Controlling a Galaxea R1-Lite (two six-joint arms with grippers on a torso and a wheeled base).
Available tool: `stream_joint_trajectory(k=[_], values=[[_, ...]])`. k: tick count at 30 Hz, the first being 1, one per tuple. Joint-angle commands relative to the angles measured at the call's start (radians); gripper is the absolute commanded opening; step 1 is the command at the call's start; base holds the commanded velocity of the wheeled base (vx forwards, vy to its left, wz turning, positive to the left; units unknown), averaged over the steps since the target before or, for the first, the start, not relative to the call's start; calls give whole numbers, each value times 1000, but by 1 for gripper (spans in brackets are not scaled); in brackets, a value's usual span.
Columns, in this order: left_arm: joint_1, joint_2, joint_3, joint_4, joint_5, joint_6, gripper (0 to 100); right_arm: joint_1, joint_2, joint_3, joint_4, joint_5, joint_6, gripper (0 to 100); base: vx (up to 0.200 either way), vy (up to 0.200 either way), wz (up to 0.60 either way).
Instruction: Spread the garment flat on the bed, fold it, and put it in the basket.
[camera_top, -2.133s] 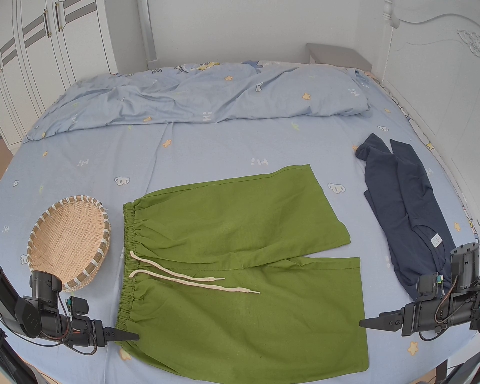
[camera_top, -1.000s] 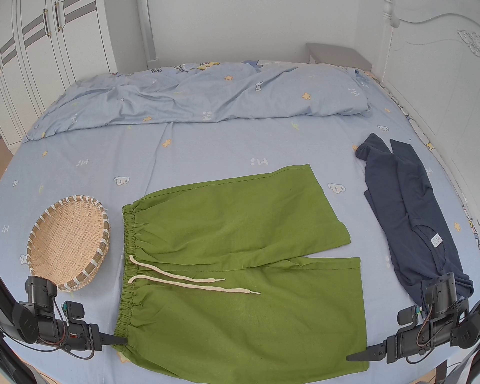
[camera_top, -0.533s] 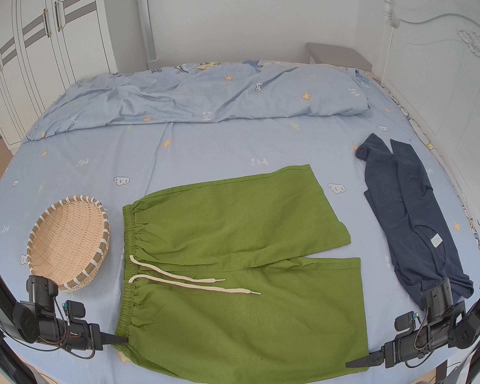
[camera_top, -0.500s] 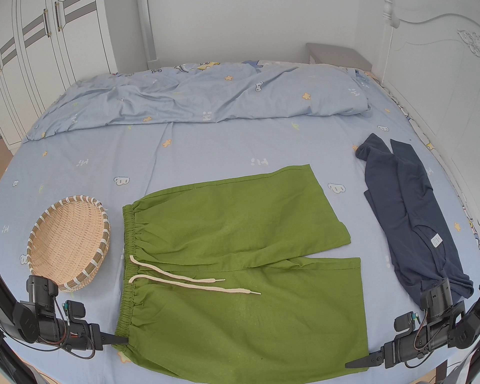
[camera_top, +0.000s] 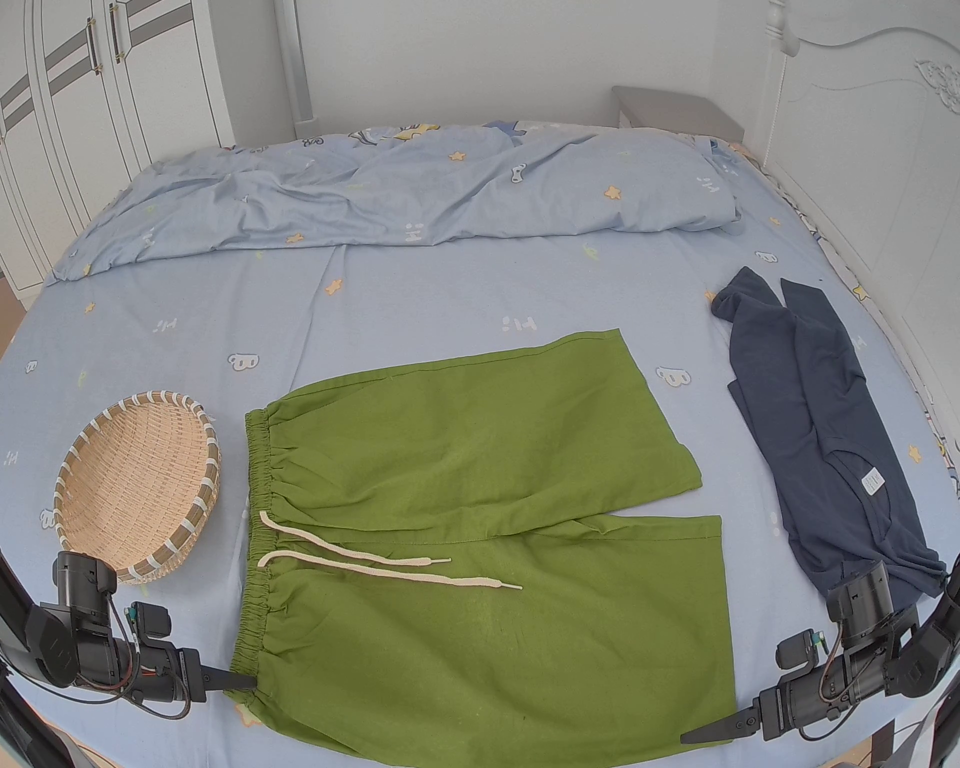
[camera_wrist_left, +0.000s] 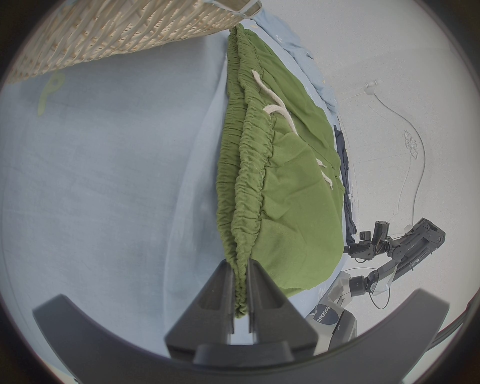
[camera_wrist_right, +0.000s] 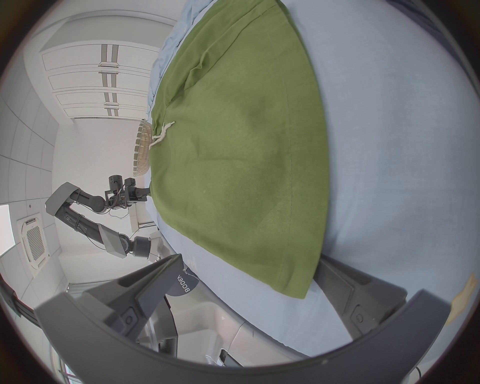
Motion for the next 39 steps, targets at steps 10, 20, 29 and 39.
stream_joint_trajectory(k=[10, 20, 29, 39], values=[[8, 0, 1, 0, 0, -1, 0, -11, 12, 3, -6, 15, 8, 0, 0, 0, 0], [19, -1, 15, 2, 0, -1, 0, -45, 9, 18, 8, 7, 1, 0, 0, 0, 0], [17, -12, 86, 8, 1, -7, 0, -45, -35, 18, 138, -48, -9, 0, 0, 0, 0], [79, -101, 115, 167, 1, 1, 0, -51, -277, 18, 408, -46, -55, 0, 0, 0, 0]])
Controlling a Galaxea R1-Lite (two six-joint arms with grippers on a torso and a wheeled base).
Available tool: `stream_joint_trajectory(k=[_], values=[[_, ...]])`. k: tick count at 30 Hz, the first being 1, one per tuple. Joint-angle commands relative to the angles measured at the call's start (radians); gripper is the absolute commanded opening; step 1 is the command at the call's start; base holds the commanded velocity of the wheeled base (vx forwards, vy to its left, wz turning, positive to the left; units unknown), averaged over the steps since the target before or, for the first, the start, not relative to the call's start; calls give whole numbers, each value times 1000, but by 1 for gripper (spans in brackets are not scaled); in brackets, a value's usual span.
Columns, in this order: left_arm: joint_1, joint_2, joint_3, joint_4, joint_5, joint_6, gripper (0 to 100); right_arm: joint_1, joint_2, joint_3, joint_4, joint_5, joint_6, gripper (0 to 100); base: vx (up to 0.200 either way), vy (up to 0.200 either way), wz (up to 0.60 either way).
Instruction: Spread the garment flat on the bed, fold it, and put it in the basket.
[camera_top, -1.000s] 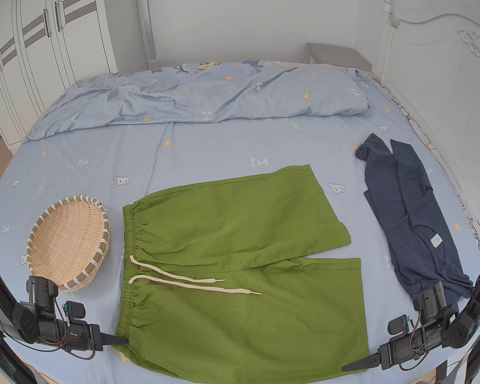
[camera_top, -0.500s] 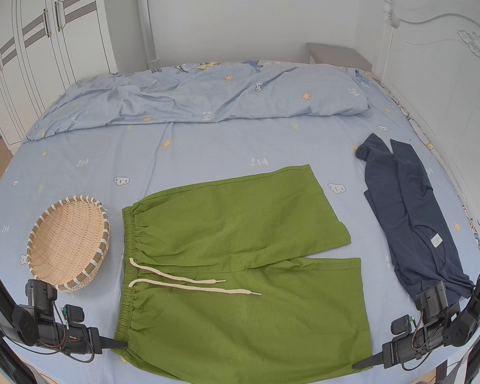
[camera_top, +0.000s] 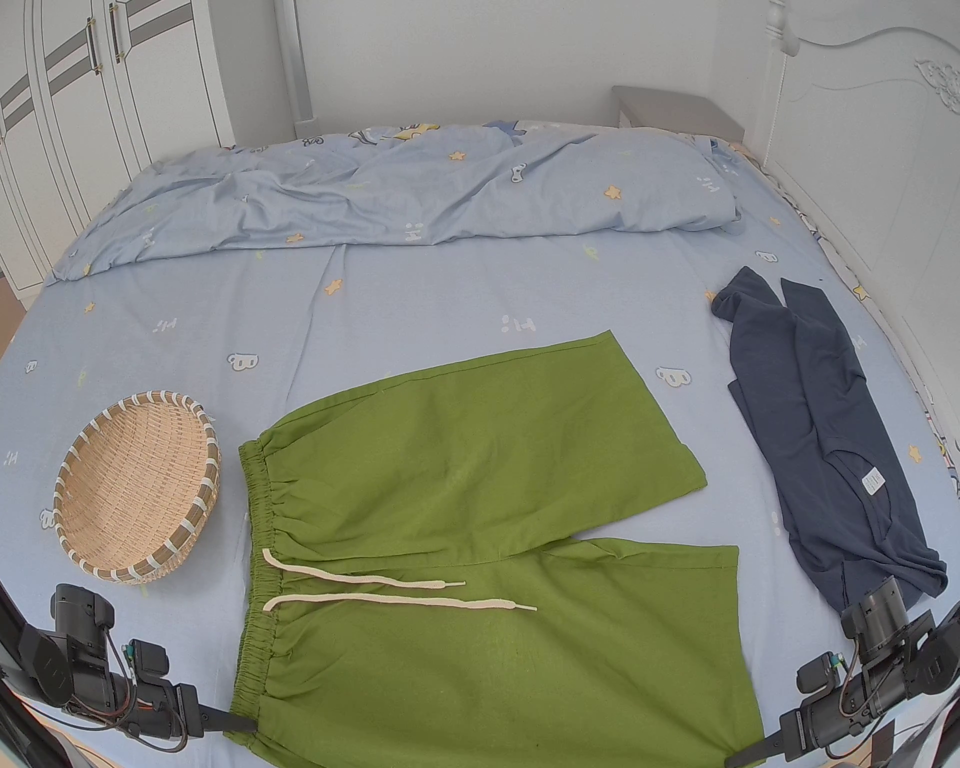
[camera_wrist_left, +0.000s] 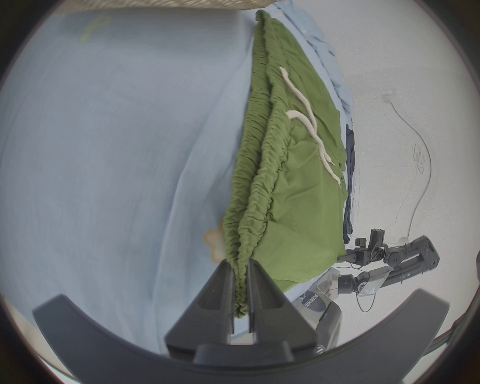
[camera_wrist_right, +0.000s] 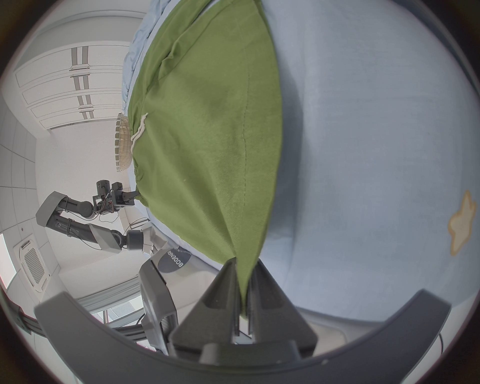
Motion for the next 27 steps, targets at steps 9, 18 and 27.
stream_joint_trajectory(k=[9, 18, 27], values=[[34, -171, 1, 237, 1, 55, 0, -7, -245, -30, 139, 3, 6, 0, 0, 0, 0], [-19, -225, -134, 248, 6, -133, 0, -35, -271, -314, 271, -2, 50, 0, 0, 0, 0], [-107, -251, -401, 398, 6, -311, 0, -32, -248, -739, 548, 6, 49, 0, 0, 0, 0]])
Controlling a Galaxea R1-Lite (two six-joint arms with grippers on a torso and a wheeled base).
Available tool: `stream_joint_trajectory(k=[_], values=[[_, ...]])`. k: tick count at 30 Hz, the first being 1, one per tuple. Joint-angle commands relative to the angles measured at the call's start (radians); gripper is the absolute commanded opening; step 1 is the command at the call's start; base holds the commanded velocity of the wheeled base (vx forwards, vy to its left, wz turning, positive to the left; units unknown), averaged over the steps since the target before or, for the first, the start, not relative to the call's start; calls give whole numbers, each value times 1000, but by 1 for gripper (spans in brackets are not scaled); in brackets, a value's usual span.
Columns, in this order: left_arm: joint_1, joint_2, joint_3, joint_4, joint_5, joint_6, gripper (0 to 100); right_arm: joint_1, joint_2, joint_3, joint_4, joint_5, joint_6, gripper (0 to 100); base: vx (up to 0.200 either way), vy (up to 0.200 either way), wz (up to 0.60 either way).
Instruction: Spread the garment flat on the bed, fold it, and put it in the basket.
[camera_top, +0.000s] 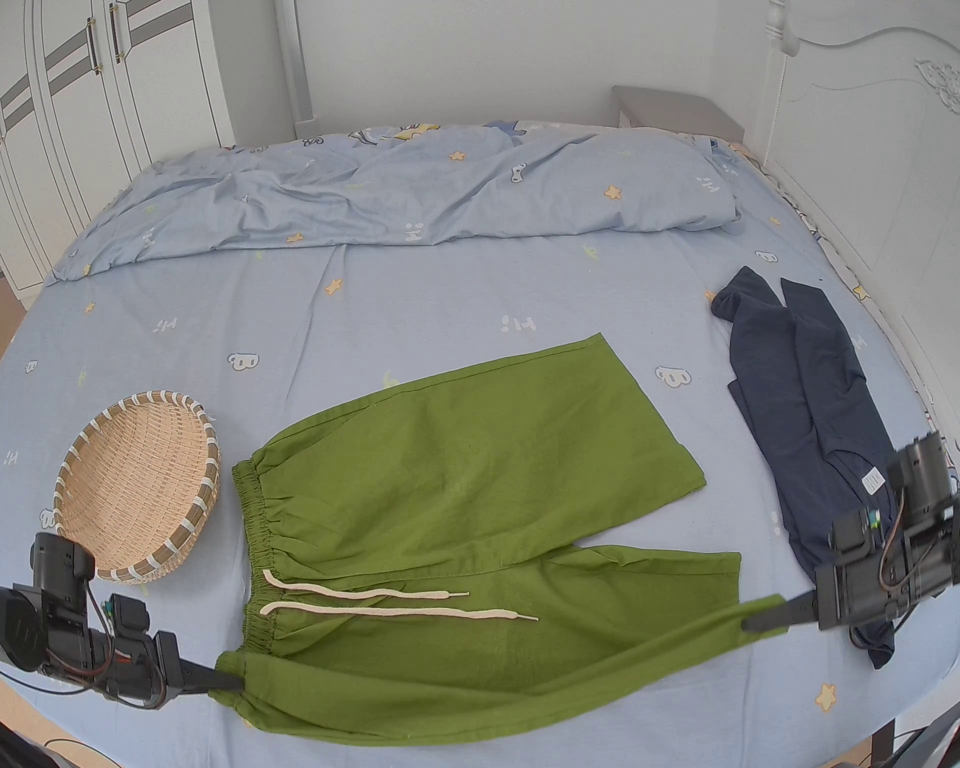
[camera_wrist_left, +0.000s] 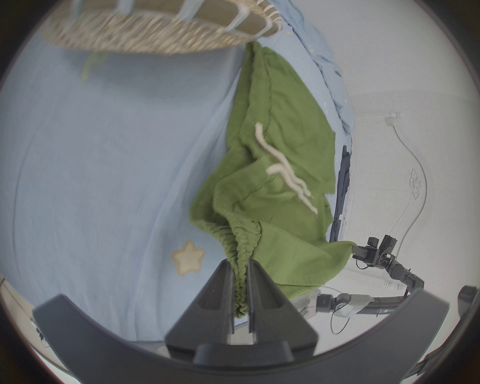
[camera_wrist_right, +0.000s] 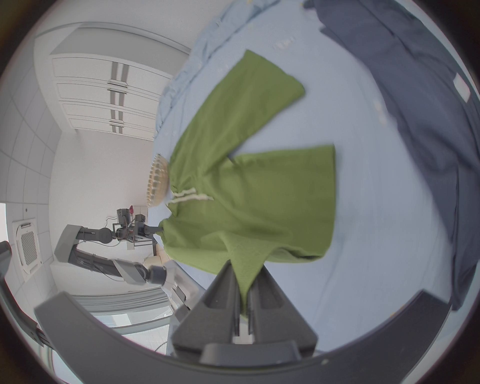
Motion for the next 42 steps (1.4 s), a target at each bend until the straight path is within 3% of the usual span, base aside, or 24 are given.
stream_joint_trajectory(k=[1, 14, 19, 32, 35, 42], values=[[-59, -22, -219, 95, 0, -98, 0, 4, 31, -266, 133, 4, 4, 0, 0, 0, 0], [-63, 181, -565, 192, 3, -207, 0, 10, 251, -655, 199, 4, 5, 0, 0, 0, 0], [-59, 259, -742, 307, 6, -221, 0, 18, 342, -834, 256, 1, 5, 0, 0, 0, 0], [-48, 311, -806, 305, 9, -219, 0, 15, 469, -1069, 260, -7, 5, 0, 0, 0, 0], [-45, 322, -812, 302, 11, -218, 0, 9, 551, -1207, 282, -8, 5, 0, 0, 0, 0], [-22, 325, -841, 302, 15, -218, 0, -2, 626, -1348, 288, -8, 2, 0, 0, 0, 0]])
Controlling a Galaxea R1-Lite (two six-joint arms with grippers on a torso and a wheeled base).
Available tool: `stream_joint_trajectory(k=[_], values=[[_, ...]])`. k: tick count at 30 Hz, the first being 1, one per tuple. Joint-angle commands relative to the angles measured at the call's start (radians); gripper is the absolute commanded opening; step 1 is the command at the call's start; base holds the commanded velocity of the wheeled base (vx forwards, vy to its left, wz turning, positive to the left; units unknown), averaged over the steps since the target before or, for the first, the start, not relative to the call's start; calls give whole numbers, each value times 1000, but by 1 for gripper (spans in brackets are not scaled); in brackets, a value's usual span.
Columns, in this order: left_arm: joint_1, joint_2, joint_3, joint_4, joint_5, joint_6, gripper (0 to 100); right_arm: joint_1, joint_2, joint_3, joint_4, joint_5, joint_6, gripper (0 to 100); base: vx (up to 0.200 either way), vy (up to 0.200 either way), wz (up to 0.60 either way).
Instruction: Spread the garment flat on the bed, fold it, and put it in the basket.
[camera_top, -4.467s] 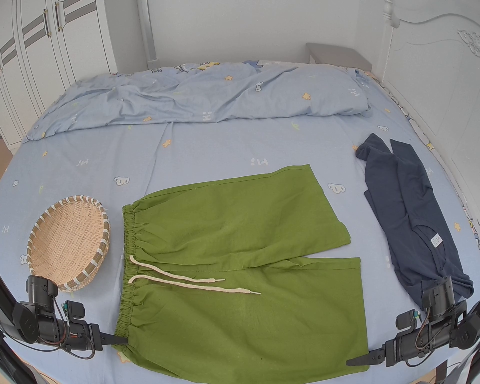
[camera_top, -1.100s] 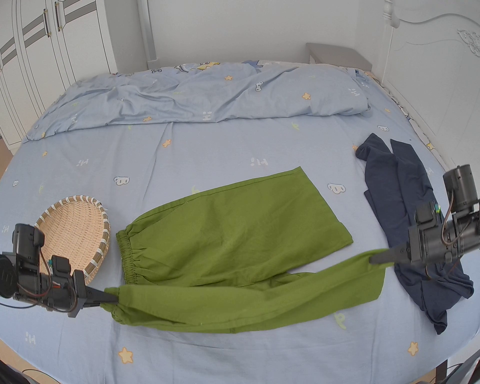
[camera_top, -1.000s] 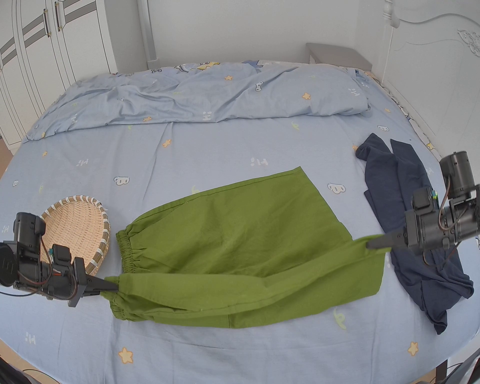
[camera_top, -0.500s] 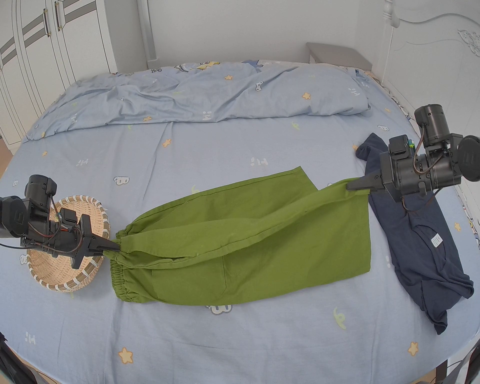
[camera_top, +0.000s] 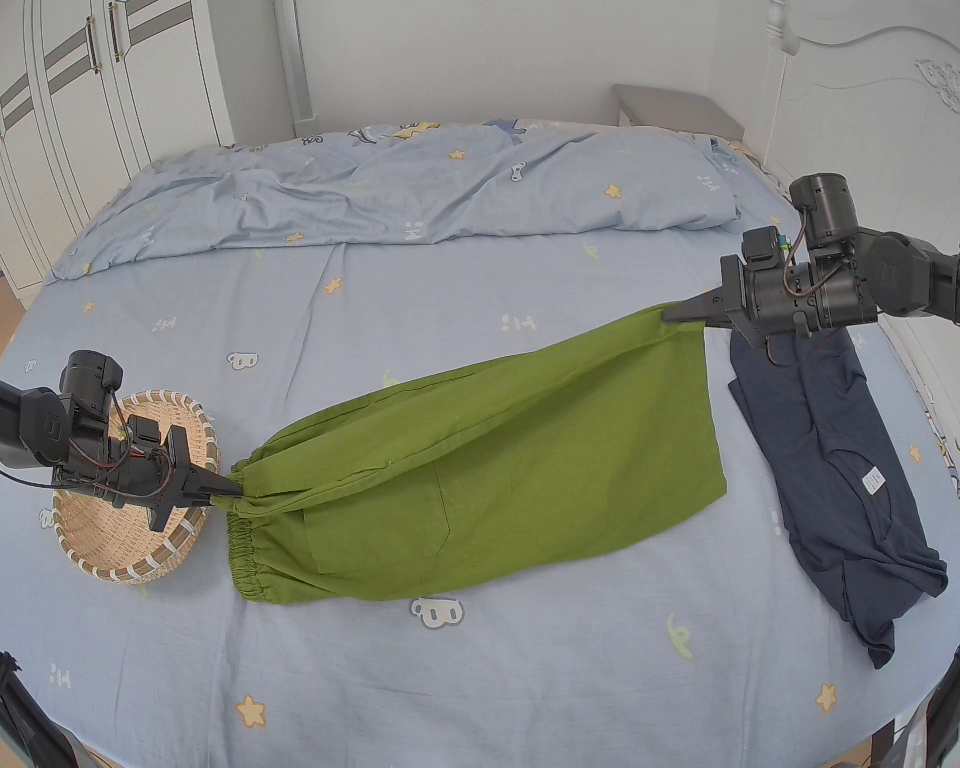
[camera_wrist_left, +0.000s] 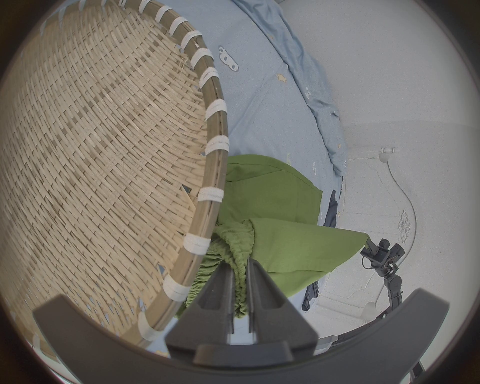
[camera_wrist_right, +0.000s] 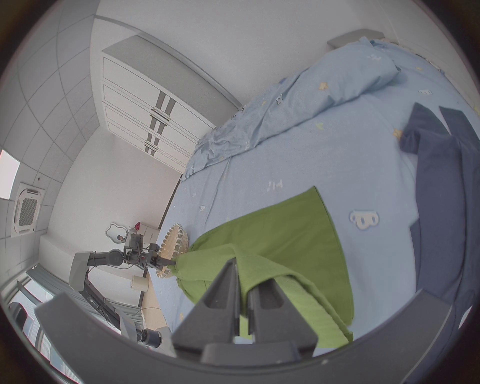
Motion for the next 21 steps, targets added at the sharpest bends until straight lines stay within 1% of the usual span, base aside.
stream_joint_trajectory(k=[1, 6, 8, 9, 12, 21], values=[[20, 11, -24, -1, 4, 1, 0, -9, 100, -125, 5, -2, -1, 0, 0, 0, 0], [26, 11, -39, -4, 4, 2, 0, -6, 141, -216, 23, -6, 0, 0, 0, 0, 0], [26, 13, -45, -4, 4, 2, 0, -6, 157, -236, 32, -18, 0, 0, 0, 0, 0], [26, 13, -52, -4, 4, 1, 0, -3, 170, -246, 34, -38, -1, 0, 0, 0, 0], [26, 22, -62, -4, 4, 2, 0, -4, 190, -252, 23, -58, -4, 0, 0, 0, 0], [32, 42, -88, -5, 4, 7, 0, -20, 250, -254, 22, -56, 0, 0, 0, 0, 0]])
